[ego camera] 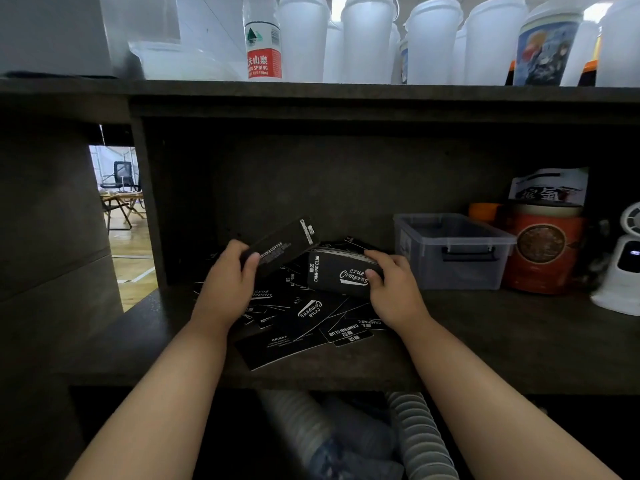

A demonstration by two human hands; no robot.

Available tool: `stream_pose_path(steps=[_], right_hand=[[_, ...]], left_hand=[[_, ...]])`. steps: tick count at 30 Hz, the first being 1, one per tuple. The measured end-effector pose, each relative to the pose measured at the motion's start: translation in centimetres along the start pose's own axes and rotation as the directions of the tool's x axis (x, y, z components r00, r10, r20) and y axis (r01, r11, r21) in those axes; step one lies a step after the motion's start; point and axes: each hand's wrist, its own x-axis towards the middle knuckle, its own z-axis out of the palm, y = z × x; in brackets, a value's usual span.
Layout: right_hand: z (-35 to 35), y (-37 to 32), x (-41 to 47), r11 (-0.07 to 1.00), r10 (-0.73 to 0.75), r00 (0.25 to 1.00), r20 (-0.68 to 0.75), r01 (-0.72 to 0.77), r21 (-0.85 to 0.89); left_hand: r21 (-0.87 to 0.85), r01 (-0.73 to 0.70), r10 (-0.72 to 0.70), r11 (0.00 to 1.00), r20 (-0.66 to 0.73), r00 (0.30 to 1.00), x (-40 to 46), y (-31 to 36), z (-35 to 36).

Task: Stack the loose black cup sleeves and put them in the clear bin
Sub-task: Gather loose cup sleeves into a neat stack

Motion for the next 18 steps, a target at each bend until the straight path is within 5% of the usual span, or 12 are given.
stream_pose_path(steps=[5,10,15,18], right_hand=[[0.0,-0.1,0.0,1.0,0.012,1.0,0.006,-0.012,0.009],[0.1,-0.1,0.1,1.0,0.017,1.0,-0.001,-0.017,0.006],[-0.1,-0.2,-0.1,0.999,0.004,1.0,-0.003,-0.004,0.035],[-0.1,-0.3,-0.2,0.998,-0.012,1.0,0.016,0.011,0.058]], left_hand=[[0.06,0.02,-0.029,0.998,0.147,0.989,0.2,-0.6,0.4],[-0.011,-0.029,0.028,1.0,-0.079,0.996,-0.1,0.6,-0.3],[0.084,-0.024,0.009,0.996,0.174,0.985,0.0,-0.3,0.2],[0.07,0.024,-0.033,0.997,0.131,0.991,0.1,-0.4,0.1]])
